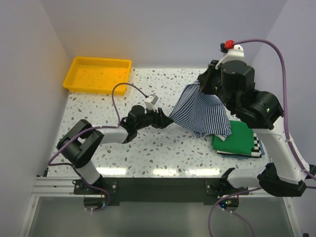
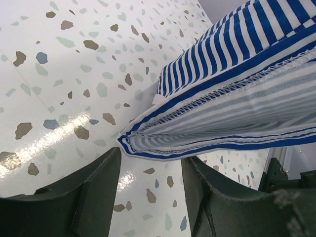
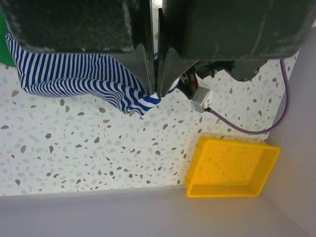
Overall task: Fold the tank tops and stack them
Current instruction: Flatten the tank top out
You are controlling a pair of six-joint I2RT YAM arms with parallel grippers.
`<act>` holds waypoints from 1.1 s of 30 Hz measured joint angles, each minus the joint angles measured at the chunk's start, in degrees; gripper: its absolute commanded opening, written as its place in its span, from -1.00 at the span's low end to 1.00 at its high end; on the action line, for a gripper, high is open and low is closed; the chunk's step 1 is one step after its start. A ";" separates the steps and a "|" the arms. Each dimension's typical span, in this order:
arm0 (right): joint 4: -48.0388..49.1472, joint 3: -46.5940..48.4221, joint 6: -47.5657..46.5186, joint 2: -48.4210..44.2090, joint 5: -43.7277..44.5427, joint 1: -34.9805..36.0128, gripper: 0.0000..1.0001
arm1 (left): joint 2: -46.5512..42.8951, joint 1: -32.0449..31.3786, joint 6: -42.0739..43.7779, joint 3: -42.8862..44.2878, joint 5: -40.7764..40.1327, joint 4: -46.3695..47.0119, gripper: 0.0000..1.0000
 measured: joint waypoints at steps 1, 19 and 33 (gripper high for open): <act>-0.11 0.00 0.00 0.00 0.00 0.00 -1.00 | 0.00 0.02 0.39 -0.04 -0.31 0.00 0.13; -0.46 0.00 0.02 0.00 -0.04 0.00 -1.00 | 2.75 0.13 18.29 0.09 5.64 1.90 0.32; -0.46 -1.25 0.09 0.00 0.02 0.00 -1.00 | 2.43 0.17 16.59 -1.25 7.78 9.53 0.05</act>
